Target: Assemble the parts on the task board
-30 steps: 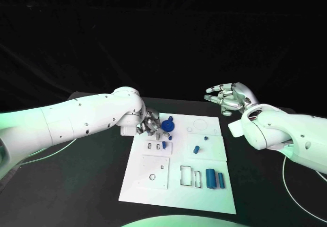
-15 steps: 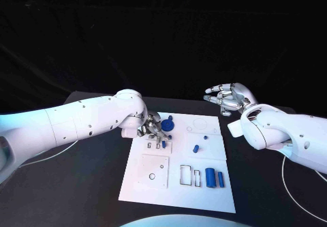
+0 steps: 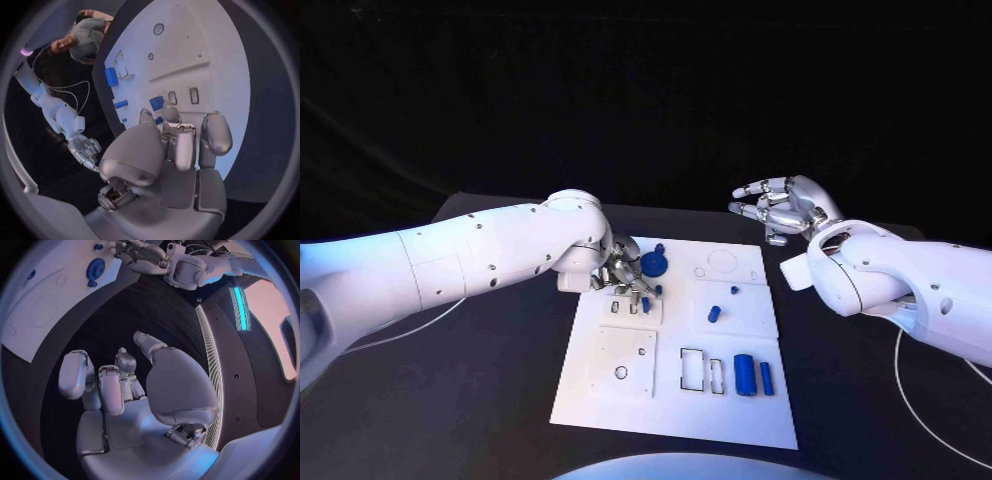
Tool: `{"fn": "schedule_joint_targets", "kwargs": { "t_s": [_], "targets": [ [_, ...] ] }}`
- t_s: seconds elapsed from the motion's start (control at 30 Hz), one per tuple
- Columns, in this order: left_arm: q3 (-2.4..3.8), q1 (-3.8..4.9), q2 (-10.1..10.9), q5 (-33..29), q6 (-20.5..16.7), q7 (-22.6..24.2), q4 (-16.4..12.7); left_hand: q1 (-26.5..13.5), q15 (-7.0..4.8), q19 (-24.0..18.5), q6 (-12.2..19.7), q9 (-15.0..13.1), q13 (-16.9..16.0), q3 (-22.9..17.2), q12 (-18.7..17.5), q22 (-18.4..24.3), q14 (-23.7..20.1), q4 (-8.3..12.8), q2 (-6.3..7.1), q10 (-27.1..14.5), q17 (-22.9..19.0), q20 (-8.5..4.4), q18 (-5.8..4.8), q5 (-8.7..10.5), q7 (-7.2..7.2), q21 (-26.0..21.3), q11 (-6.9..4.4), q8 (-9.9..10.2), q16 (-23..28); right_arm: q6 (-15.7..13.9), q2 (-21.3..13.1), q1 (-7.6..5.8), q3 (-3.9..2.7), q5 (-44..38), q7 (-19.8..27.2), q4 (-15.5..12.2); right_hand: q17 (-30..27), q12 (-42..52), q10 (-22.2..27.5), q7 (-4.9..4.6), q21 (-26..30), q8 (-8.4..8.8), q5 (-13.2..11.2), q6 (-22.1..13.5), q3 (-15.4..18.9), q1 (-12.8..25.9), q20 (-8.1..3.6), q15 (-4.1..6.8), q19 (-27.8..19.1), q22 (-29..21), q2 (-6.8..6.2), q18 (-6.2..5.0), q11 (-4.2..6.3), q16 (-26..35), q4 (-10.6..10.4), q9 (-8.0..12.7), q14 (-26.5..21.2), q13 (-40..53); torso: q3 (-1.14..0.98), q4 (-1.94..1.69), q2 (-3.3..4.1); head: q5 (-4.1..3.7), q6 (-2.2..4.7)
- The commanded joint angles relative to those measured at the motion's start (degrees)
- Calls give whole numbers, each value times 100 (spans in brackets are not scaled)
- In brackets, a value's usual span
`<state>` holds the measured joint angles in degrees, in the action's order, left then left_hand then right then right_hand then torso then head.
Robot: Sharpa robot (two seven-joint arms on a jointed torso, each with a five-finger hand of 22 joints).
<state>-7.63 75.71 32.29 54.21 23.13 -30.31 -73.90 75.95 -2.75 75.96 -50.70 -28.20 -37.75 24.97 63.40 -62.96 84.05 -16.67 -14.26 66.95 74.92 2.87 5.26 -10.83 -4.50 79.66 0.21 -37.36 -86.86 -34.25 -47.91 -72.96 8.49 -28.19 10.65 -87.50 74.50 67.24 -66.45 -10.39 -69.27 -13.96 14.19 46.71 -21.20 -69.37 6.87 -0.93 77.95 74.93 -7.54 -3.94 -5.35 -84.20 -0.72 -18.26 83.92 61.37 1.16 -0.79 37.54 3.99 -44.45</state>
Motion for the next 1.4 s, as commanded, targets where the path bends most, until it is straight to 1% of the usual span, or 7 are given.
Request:
{"fn": "schedule_joint_targets", "kwargs": {
  "t_s": [0.03,1.1,1.2,1.27,1.33,1.37,1.4],
  "targets": [
    [0,-2,-21,-41,112,6,1,73,-41,-42,23,-14,-9,60,-12,-6,353,12,2,-31,556,7,-2,-36,7,-20,6,-1,26,106,6,6,0,-65,9,3,-1,-3,18,2,23,-30,20,-47,-9,22,15,-15,-23,270,-53,-110,-7,13,-39,5,181,1,3,-3,2,1,-2],
    [-10,-2,-54,-268,112,14,34,499,-103,-27,29,-98,-181,-485,34,-77,361,-14,106,21,584,-39,-12,-97,77,9,-63,52,16,124,10,11,3,-65,-18,15,6,6,15,3,19,-52,47,-46,-8,41,17,-16,-18,274,-55,-108,-7,11,-62,0,182,1,2,-7,10,-8,-37],
    [-15,-3,-62,-270,119,16,44,207,-101,-29,-17,-102,-226,-1401,10,-97,361,5,530,28,583,-49,-13,-95,73,10,-79,174,20,129,10,11,4,-65,-21,15,6,6,15,3,19,-52,47,-46,-8,41,17,-16,-18,274,-55,-108,-7,11,-62,0,182,1,3,-6,11,-10,-46],
    [-18,-3,-60,-271,112,19,36,-283,-97,-31,-73,-113,-305,-2982,7,-111,364,-68,1213,49,589,-53,-10,-80,69,7,-102,279,21,133,10,11,4,-65,-24,15,6,6,15,3,19,-52,47,-46,-8,41,17,-16,-18,274,-55,-108,-7,11,-62,0,182,1,5,-4,14,-17,-52],
    [-19,-4,-56,-271,104,21,29,-581,-68,-31,-97,-140,-320,-3821,3,-117,364,-26,1590,57,588,-48,-9,-73,94,6,-84,289,23,136,9,11,4,-65,-28,15,7,12,9,4,14,-57,52,-45,-7,45,18,-16,-14,277,-57,-107,-7,10,-66,-1,183,6,5,-3,12,-20,-56],
    [-20,-4,-55,-272,101,22,27,-994,-85,-32,-124,-211,-364,-4923,23,-127,367,-19,2060,89,591,-24,-13,-52,55,7,-61,256,23,138,8,11,4,-65,-32,16,9,18,4,5,9,-62,57,-44,-6,48,18,-16,-10,281,-59,-105,-7,10,-70,-2,183,11,4,-3,13,-20,-57],
    [-20,-5,-54,-272,100,23,26,-994,-85,-32,-124,-211,-364,-4923,23,-127,367,-19,2060,89,591,-24,-13,-52,55,7,-61,256,23,139,8,11,5,-65,-34,17,13,20,2,5,-3,-63,58,-43,-6,49,18,-16,-3,288,-59,-102,-6,8,-71,-2,184,13,4,-7,9,-22,-59]
  ]
}}
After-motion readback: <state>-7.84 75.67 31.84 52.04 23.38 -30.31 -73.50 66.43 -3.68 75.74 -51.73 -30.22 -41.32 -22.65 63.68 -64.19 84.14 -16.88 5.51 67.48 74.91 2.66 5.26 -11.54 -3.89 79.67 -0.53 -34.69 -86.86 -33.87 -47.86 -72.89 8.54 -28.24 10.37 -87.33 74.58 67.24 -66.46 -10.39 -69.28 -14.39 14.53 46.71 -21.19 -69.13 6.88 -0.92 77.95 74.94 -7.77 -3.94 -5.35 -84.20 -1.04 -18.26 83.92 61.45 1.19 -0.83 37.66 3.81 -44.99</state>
